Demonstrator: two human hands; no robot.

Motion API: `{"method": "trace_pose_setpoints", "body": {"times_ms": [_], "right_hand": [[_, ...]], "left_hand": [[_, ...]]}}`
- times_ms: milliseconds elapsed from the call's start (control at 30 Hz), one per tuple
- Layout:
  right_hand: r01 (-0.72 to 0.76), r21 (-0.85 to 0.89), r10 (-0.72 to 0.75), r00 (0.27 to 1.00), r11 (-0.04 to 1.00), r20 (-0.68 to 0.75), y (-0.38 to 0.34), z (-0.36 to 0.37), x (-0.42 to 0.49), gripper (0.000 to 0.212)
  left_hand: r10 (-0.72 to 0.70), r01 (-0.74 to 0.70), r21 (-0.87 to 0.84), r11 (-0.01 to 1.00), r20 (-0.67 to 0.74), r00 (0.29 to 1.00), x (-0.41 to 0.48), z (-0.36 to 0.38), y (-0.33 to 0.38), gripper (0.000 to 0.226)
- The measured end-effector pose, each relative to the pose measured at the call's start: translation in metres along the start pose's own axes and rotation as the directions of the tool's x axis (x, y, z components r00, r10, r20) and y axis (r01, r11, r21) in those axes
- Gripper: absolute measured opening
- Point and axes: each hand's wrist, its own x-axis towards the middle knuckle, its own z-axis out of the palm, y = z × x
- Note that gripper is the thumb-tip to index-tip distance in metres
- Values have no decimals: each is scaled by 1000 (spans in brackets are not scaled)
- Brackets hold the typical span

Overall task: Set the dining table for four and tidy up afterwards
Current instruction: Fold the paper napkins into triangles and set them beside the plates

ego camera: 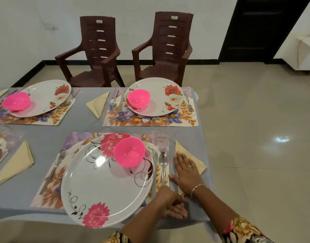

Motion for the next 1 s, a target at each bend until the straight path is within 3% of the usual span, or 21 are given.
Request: {"method": "trace_pose_setpoints", "body": {"times_ms": [67, 167, 300, 400, 500, 667, 767, 867, 1000], "right_hand": [[0, -44, -1, 1000, 999, -23, 1, 0, 1, 133], [-51, -10, 51, 998, 999, -19, -3, -4, -1, 137], [-115, 47, 118, 991, 992, -66, -23, -14, -6, 138], [-112, 62, 123, 969, 992, -214, -55, -16, -14, 97], [-63, 43, 73, 946, 997, -317, -87, -6, -21, 62], [-1, -8, -2, 909, 1000, -417, -136, 21, -35, 64], [-16, -18, 7, 912, 1000, -409, -156, 31, -45, 51], [-41, -7, 35, 919, 999, -392, -171, 41, -53, 46], [-32, -4, 27, 914, 999, -404, -191, 51, -63, 50]], "left_hand": [[46, -47, 99, 994, 13, 999, -11, -5, -4, 23], [285, -252, 334, 908, -54, 957, -26, -21, -14, 17], [623, -444, 583, 681, -142, 769, -47, -64, -33, 9], [789, -496, 721, 484, -115, 604, -58, -105, -47, 16], [874, -485, 796, 362, -109, 474, -66, -148, -63, 18], [926, -428, 838, 337, -214, 311, -66, -221, -98, 15], [947, -445, 837, 319, -259, 192, -63, -252, -118, 26], [965, -433, 863, 259, -212, 154, -63, -271, -130, 30], [957, -410, 882, 231, -131, 257, -57, -280, -148, 42]]}}
